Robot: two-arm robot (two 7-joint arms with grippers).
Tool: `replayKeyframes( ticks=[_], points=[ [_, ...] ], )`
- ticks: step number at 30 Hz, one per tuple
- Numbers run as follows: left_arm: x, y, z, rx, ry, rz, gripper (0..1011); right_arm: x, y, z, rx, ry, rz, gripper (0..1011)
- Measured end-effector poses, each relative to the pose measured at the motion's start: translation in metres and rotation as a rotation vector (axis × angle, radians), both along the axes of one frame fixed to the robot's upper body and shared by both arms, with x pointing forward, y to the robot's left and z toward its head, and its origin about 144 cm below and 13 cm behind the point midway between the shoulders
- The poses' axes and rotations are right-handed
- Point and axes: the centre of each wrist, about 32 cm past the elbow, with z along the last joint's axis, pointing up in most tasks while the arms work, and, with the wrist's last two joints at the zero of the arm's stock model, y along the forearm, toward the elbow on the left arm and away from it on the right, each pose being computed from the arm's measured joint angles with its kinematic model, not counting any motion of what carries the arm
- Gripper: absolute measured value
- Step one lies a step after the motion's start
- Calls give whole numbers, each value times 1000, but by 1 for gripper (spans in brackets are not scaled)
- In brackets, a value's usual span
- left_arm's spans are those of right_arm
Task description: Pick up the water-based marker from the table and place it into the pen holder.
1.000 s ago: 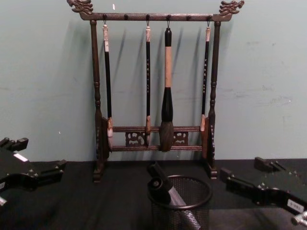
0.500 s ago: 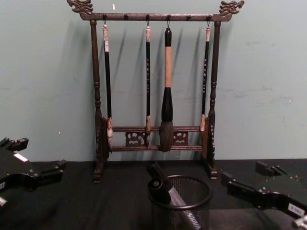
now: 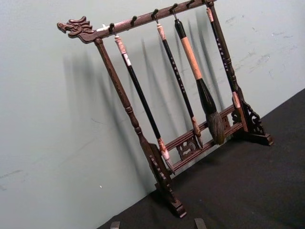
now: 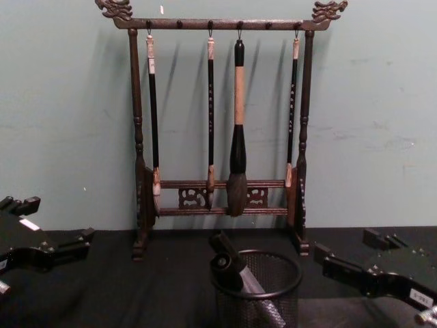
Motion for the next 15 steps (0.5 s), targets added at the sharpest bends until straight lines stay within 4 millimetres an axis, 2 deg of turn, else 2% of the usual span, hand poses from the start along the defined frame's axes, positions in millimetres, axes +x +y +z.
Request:
replayKeyframes(
  ticks=[15],
  points=[
    [0, 0, 0, 0, 0, 0, 1009, 0, 0, 0, 1, -2, 1, 1003]
  ],
)
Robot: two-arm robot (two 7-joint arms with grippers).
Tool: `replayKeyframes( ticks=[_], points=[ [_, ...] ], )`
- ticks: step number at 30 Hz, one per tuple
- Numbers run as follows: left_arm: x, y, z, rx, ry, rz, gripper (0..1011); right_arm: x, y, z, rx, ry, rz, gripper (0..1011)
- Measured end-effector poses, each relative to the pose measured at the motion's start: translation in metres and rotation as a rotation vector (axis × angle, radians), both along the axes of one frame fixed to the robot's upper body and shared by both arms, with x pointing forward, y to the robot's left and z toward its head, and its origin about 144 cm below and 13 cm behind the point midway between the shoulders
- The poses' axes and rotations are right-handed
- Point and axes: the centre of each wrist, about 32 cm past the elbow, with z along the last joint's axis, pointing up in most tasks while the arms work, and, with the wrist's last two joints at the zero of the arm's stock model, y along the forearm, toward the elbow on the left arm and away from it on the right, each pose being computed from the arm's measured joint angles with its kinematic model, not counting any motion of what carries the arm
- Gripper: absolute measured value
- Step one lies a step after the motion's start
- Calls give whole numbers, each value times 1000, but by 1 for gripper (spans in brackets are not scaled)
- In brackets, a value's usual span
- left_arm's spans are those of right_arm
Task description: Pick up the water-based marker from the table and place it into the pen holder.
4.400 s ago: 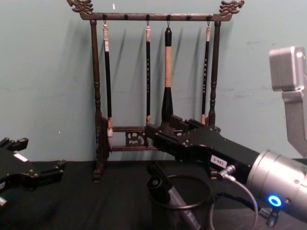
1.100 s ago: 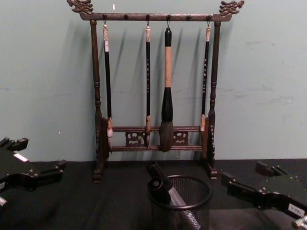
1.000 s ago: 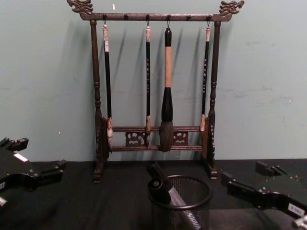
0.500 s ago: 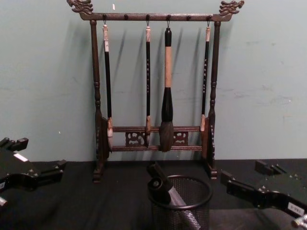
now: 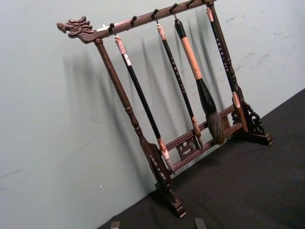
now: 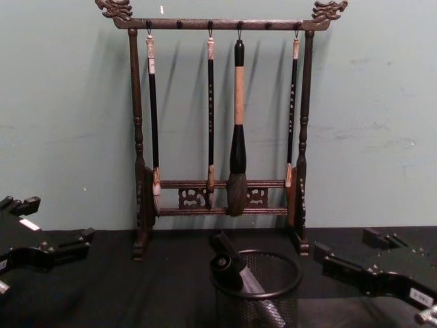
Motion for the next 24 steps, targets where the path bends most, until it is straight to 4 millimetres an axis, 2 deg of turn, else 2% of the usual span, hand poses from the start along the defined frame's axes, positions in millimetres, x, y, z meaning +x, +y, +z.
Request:
replayKeyframes(
  ticks=[24],
  points=[
    [0, 0, 0, 0, 0, 0, 1009, 0, 0, 0, 0, 0, 0, 1002]
  ],
)
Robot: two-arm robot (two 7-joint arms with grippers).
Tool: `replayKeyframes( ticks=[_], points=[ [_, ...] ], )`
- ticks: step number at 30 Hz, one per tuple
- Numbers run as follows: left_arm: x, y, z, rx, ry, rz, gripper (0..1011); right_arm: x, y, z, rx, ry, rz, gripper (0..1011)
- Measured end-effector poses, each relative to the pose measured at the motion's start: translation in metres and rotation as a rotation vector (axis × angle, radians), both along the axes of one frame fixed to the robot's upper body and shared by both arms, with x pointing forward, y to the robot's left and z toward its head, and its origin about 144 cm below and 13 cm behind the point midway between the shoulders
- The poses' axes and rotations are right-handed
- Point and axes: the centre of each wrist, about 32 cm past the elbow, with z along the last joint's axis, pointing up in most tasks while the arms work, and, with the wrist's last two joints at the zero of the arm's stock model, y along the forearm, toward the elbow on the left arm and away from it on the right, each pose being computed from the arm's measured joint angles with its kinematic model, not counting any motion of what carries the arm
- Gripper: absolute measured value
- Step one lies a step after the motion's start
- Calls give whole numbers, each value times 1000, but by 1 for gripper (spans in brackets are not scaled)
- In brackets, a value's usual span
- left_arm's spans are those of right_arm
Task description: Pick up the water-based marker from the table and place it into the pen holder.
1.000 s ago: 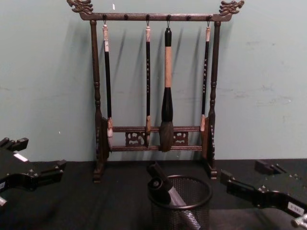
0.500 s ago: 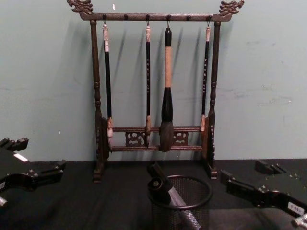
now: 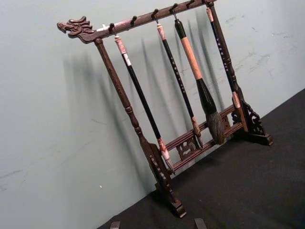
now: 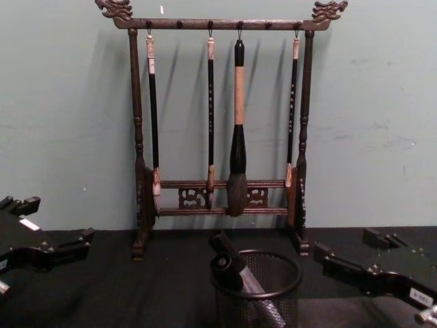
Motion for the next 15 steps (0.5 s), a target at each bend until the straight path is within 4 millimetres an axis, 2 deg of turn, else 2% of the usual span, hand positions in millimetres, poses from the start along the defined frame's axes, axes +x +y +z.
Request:
replayKeyframes(
  ticks=[15],
  points=[
    [0, 0, 0, 0, 0, 0, 1009, 0, 0, 0, 0, 0, 0, 1002]
  ],
)
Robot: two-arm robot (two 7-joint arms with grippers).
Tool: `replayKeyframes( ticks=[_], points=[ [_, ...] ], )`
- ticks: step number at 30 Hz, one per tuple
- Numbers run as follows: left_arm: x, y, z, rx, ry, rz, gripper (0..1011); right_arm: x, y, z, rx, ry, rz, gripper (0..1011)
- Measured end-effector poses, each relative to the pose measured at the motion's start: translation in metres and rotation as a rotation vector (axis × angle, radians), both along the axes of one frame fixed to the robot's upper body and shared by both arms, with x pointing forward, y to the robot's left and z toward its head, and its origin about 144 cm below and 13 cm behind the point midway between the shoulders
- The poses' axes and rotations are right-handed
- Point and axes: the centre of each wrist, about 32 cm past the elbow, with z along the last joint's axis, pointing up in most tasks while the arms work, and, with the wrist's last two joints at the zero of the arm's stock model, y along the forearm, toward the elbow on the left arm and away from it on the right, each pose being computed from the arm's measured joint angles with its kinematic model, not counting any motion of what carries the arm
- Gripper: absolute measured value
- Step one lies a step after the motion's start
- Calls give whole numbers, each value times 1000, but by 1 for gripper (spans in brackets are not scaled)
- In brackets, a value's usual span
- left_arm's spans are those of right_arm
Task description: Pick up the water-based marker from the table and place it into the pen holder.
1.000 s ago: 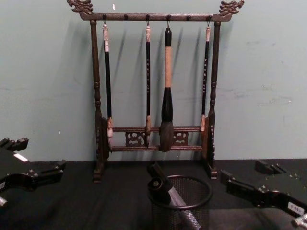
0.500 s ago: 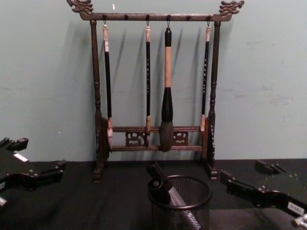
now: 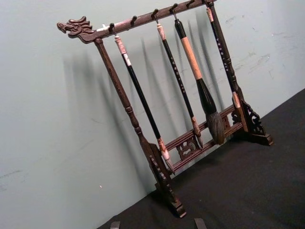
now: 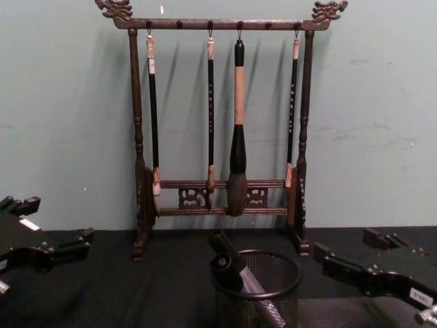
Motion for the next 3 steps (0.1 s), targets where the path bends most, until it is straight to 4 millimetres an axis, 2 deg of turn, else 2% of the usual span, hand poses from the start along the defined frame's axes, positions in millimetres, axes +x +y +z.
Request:
replayKeyframes(
  ticks=[3],
  points=[
    [0, 0, 0, 0, 0, 0, 1009, 0, 0, 0, 0, 0, 0, 1002]
  ],
)
